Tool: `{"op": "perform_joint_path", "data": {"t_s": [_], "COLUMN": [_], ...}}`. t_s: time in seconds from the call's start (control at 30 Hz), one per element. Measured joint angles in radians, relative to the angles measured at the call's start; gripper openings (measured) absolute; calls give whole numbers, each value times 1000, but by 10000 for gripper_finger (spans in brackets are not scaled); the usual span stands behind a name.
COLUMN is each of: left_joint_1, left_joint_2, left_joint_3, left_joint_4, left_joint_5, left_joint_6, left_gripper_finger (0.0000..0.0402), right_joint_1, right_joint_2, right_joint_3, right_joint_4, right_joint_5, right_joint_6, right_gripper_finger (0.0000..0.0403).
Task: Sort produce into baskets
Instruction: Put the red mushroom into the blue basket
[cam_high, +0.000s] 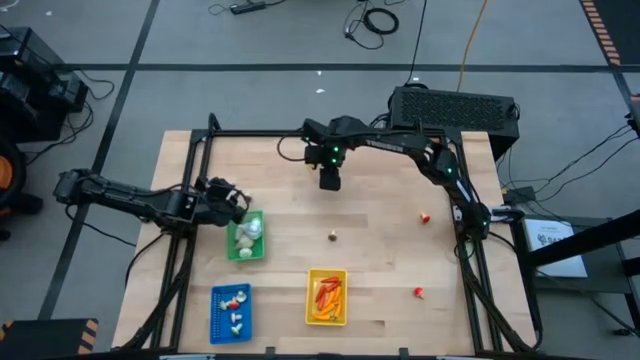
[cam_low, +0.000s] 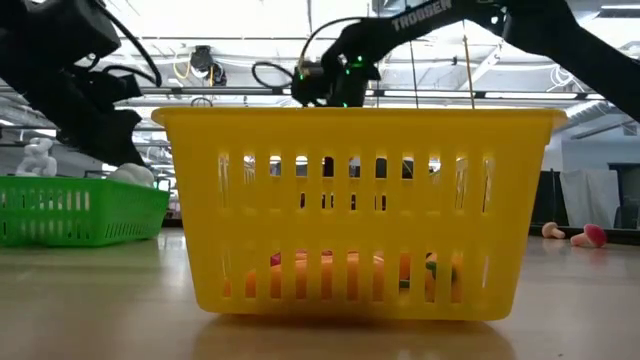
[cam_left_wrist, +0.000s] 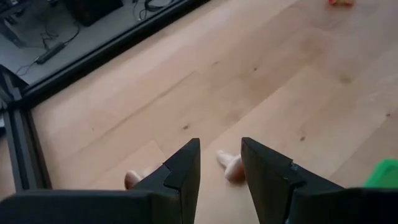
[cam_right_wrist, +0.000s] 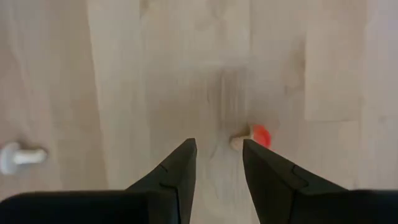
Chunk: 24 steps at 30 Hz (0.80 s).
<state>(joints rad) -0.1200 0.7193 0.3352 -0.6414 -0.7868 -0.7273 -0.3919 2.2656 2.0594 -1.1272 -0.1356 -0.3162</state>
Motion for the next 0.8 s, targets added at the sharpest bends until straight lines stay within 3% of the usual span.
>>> {"op": "perform_joint_path", "data": {"t_s": [0.37, 0.8], "left_joint_1": [0, 1], "left_joint_2": [0, 0], "left_joint_3": [-4, -4], "left_joint_4": [9, 13], "left_joint_5": [-11, -12], "left_joint_6": [4, 10], "left_gripper_finger": [125, 125], "right_joint_1": [-29, -65], "right_joint_2": [4, 5], "right_joint_3": [-115, -233], "right_joint_4": [105, 274], "right_joint_5": [56, 91], "right_joint_6": [-94, -65], "right_gripper_finger": [123, 120]}}
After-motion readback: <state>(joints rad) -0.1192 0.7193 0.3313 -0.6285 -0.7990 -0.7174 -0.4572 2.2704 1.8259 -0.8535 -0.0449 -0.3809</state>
